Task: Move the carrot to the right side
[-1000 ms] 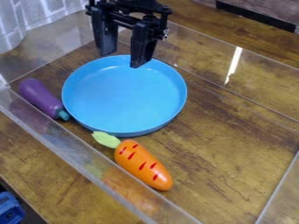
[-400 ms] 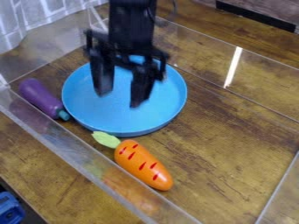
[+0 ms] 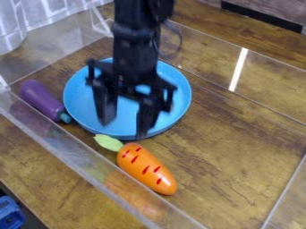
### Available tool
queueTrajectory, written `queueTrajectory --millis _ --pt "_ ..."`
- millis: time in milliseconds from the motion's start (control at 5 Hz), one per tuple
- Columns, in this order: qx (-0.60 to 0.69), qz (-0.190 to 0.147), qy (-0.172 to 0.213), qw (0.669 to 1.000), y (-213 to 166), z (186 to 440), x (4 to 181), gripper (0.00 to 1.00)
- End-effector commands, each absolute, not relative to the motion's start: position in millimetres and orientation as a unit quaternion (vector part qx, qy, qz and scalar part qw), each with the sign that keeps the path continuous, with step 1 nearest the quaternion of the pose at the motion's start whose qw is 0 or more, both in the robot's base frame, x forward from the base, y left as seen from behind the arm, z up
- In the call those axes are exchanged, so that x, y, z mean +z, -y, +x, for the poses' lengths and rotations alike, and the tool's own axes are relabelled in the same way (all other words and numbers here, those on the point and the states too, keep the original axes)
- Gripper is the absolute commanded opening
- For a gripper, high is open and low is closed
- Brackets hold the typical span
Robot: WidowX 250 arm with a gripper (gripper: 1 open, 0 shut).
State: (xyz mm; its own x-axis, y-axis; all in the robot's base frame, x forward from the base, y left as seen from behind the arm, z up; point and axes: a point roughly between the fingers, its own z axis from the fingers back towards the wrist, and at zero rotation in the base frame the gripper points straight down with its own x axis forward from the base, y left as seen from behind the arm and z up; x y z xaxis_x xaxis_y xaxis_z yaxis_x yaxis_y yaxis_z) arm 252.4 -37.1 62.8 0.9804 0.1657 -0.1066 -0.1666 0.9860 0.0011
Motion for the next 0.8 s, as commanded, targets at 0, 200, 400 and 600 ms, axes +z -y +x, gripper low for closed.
queueTrajectory --millis 0,200,400,600 --pt "0.101 -0.011 -0.010 0.995 50 258 56.6 1.00" --pt "0.128 -0.016 -0.006 0.992 51 263 50.9 1.00" --pt "0.166 -0.037 0.000 0.985 55 268 45.4 1.00" --pt "0.167 -0.038 -0.002 0.985 55 268 42.5 1.00"
